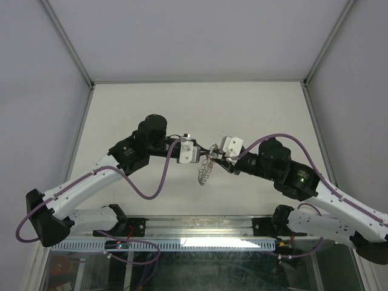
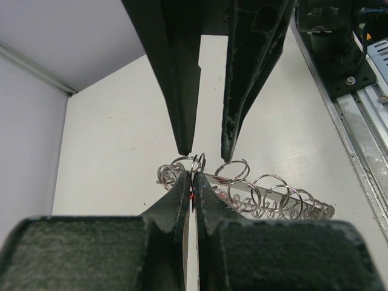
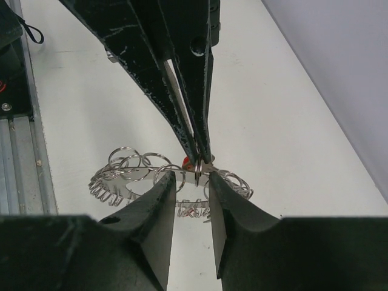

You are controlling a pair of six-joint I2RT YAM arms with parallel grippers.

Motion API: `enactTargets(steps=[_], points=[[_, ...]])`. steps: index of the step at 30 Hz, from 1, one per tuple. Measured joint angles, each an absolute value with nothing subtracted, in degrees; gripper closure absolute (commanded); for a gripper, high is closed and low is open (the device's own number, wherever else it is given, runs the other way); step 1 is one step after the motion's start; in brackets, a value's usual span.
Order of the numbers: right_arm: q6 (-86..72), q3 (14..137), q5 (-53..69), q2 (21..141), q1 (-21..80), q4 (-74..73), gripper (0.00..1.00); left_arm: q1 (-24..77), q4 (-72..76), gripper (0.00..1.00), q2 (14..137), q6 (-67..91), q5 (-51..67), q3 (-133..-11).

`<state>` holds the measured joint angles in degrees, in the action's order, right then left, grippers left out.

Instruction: Put the keys on the keyring

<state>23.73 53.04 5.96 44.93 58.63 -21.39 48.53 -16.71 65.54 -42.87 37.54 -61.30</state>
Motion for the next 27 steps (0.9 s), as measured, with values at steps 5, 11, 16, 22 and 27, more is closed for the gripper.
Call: enactTargets(steps=[5,11,16,22,27], points=[[24.0,53.1,4.9,46.1,58.6,-21.4,0.7,49.9,-19.6,1.0,66.1,-44.6,36.5,-62.6],[24.2,53.1,4.3,46.9,58.6,-21.4,0.79,50.6,-21.7,1.0,66.4,-46.1,35.9,-63.3],[24.5,53.1,4.3,47.7,58.7,-22.1,0.82,50.7,-22.5,1.0,66.5,-46.9,35.1,-63.5],[24.6,53.1,4.3,48.3,58.8,-23.1,0.84,51.1,-23.2,1.0,66.6,-47.6,34.7,-63.6],[24.9,53.1,4.3,48.5,58.8,-23.3,0.88,51.1,-23.6,1.0,66.8,-47.7,34.7,-63.8]])
